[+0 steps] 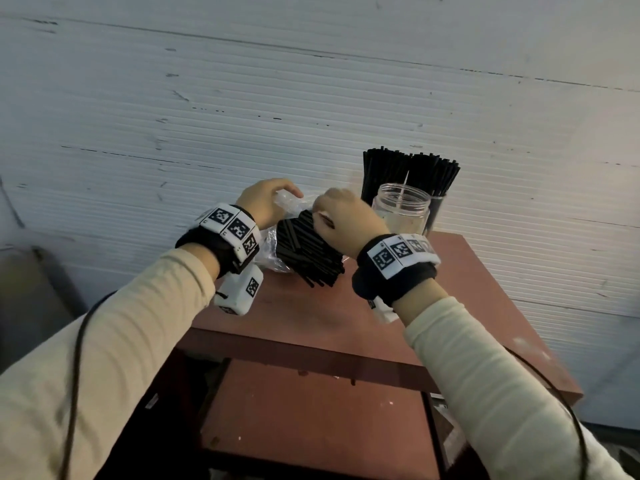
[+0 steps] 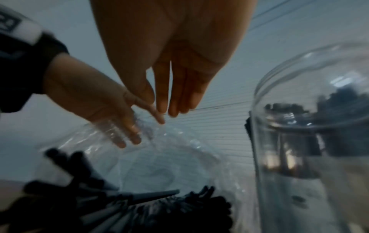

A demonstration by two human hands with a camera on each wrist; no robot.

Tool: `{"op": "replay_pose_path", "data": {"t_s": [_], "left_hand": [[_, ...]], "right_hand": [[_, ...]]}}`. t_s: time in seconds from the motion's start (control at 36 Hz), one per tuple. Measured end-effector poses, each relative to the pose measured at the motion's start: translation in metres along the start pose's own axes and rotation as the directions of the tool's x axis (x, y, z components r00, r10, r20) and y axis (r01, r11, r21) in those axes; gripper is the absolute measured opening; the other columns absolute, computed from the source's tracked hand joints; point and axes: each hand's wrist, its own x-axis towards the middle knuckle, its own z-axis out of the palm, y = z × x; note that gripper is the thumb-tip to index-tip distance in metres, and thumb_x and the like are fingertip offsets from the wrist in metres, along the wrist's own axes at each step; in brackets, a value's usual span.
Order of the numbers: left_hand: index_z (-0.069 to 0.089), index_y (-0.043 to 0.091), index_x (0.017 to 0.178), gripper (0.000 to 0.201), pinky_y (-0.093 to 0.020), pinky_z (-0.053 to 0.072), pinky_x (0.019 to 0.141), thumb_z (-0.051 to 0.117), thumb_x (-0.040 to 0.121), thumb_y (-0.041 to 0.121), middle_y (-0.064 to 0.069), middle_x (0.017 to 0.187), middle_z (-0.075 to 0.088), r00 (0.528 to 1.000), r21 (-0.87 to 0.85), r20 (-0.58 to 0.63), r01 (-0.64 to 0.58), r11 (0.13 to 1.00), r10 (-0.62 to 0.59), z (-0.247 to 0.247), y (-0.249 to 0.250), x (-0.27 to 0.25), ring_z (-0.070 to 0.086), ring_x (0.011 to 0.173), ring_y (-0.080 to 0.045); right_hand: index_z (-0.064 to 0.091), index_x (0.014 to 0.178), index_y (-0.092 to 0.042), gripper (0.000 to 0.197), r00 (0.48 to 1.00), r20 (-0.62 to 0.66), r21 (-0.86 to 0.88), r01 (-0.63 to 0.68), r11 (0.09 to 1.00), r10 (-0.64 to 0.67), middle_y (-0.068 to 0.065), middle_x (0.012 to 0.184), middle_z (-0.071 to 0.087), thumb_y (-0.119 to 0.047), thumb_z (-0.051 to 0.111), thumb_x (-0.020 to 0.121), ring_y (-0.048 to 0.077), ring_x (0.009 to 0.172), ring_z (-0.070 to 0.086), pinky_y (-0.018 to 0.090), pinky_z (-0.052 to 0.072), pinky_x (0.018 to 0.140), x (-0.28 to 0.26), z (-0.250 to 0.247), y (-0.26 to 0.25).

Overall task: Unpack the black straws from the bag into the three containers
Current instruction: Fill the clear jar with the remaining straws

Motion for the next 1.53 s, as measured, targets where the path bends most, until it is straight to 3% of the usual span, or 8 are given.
{"op": "replay_pose_path", "data": {"t_s": [0.14,0.33,0.44,0.61,0.83,0.92,1.06,1.53], "left_hand": [[0.067,0.029,0.108,0.045,-0.013,0.038,0.075,0.055,0.084,-0.007,0.002,0.137,0.055,0.999,-0.037,-0.046,-0.013,0.999,0.011,-0.005,-0.002,0.003,0.05,0.127,-0.014],[0.068,0.029,0.11,0.039,-0.015,0.035,0.079,0.061,0.086,-0.002,0.003,0.137,0.056,0.999,-0.061,-0.015,-0.053,0.997,0.052,-0.006,-0.002,0.009,0.05,0.127,-0.013],[0.068,0.032,0.105,0.037,-0.001,0.031,0.065,0.066,0.085,0.001,0.005,0.136,0.057,0.999,-0.069,-0.022,-0.048,0.997,0.046,-0.006,-0.004,0.011,0.051,0.125,-0.01],[0.068,0.028,0.109,0.038,-0.018,0.035,0.086,0.064,0.084,0.0,0.003,0.134,0.057,0.999,-0.071,-0.018,-0.044,0.997,0.042,-0.008,-0.005,0.012,0.05,0.127,-0.011],[0.068,0.026,0.111,0.043,-0.017,0.038,0.082,0.058,0.084,-0.006,0.003,0.134,0.057,1.0,-0.065,-0.01,-0.03,0.997,0.029,-0.008,-0.008,0.013,0.049,0.127,-0.011],[0.068,0.028,0.109,0.046,-0.012,0.038,0.07,0.057,0.082,-0.007,0.003,0.131,0.058,1.0,-0.056,-0.004,-0.027,0.998,0.027,-0.008,-0.01,0.012,0.05,0.124,-0.012],[0.067,0.025,0.111,0.04,-0.021,0.036,0.087,0.064,0.083,-0.002,0.001,0.134,0.057,0.999,-0.078,0.025,-0.039,0.996,0.041,-0.009,-0.008,0.011,0.049,0.126,-0.014],[0.065,0.024,0.114,0.041,-0.022,0.033,0.088,0.062,0.083,-0.002,0.002,0.135,0.056,0.998,-0.055,0.063,-0.024,0.998,0.027,-0.008,-0.011,0.011,0.046,0.131,-0.015]], "right_hand": [[0.064,0.113,-0.007,0.041,0.916,0.379,-0.206,-0.052,0.977,0.129,0.011,0.113,0.064,-0.035,0.037,0.1,0.029,0.102,0.061,0.04,0.049,0.088,0.027,0.029,-0.011],[0.052,0.131,-0.016,0.047,0.885,0.424,-0.235,-0.096,0.967,0.191,0.01,0.13,0.057,-0.047,0.043,0.096,0.031,0.114,0.056,0.04,0.043,0.093,0.054,0.059,-0.003],[0.049,0.13,-0.016,0.059,0.82,0.495,-0.308,-0.143,0.941,0.287,0.011,0.134,0.051,-0.059,0.048,0.089,0.035,0.117,0.053,0.049,0.045,0.096,0.06,0.07,-0.001],[0.031,0.138,-0.044,0.063,0.782,0.554,-0.259,-0.162,0.952,0.284,0.01,0.14,0.041,-0.056,0.057,0.083,0.038,0.125,0.045,0.055,0.042,0.099,0.064,0.073,0.004],[0.056,0.122,-0.024,0.034,0.823,0.525,-0.2,-0.128,0.971,0.216,0.01,0.124,0.051,-0.02,0.059,0.089,0.031,0.115,0.05,0.04,0.046,0.091,0.061,0.057,-0.003],[0.06,0.114,-0.022,0.027,0.816,0.529,-0.167,-0.17,0.971,0.233,0.007,0.119,0.055,-0.02,0.061,0.087,0.029,0.11,0.053,0.041,0.047,0.093,0.058,0.057,-0.006],[0.057,0.115,-0.023,0.028,0.776,0.576,-0.137,-0.22,0.966,0.259,0.007,0.115,0.06,-0.028,0.061,0.087,0.027,0.107,0.056,0.038,0.047,0.092,0.054,0.063,-0.007],[0.066,0.115,-0.021,0.035,0.87,0.453,-0.056,-0.19,0.98,0.195,0.002,0.119,0.062,-0.004,0.059,0.086,0.02,0.108,0.058,0.026,0.048,0.085,0.045,0.035,-0.005]]}}
